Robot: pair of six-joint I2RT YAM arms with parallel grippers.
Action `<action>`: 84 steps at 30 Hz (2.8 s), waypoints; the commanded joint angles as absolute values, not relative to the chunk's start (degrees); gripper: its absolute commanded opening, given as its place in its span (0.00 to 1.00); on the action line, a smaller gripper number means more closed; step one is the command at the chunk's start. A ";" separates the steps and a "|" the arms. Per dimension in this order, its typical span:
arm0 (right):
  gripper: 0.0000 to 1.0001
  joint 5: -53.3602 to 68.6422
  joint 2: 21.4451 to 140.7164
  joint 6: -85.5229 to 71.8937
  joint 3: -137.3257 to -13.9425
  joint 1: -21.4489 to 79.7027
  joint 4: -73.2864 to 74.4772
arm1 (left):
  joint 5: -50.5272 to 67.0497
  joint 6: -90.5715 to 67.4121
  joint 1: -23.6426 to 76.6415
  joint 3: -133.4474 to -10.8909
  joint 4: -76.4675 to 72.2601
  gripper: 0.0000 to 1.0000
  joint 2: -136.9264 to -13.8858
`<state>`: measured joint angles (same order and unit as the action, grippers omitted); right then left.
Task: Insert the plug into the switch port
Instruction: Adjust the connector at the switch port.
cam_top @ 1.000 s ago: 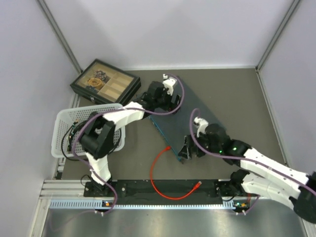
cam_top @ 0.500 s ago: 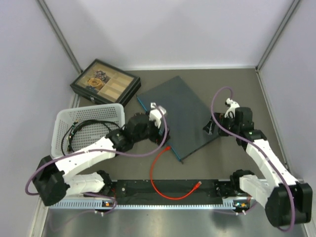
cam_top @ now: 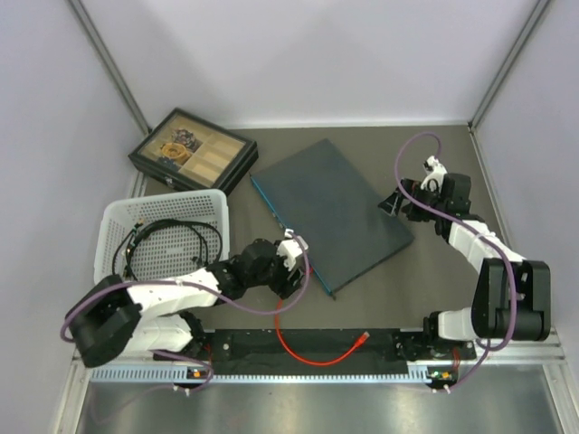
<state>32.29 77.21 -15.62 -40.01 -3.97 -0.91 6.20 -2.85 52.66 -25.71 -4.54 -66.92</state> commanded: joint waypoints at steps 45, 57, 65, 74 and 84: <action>0.95 50.97 94.83 -12.48 -43.87 3.51 -4.04 | 10.11 -2.63 52.65 -40.86 -35.59 0.00 -89.73; 0.95 50.19 92.38 -15.90 -36.57 10.89 -7.03 | 2.99 -11.50 51.68 -44.82 -44.56 0.00 -93.25; 0.95 48.96 91.84 -17.67 -33.31 12.48 -9.49 | 7.47 -10.47 51.24 -50.97 -47.90 0.00 -93.96; 0.95 49.31 93.08 -18.37 -32.26 12.48 -11.95 | 13.53 -7.22 50.54 -56.51 -49.66 0.00 -95.01; 0.95 48.52 93.78 -19.42 -31.29 12.66 -14.06 | 12.22 -6.68 48.61 -60.29 -53.26 0.00 -97.91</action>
<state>24.95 93.06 -7.27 -36.32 3.92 -29.10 17.32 -7.77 49.65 -49.25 2.92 -96.18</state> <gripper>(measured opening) 0.955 0.181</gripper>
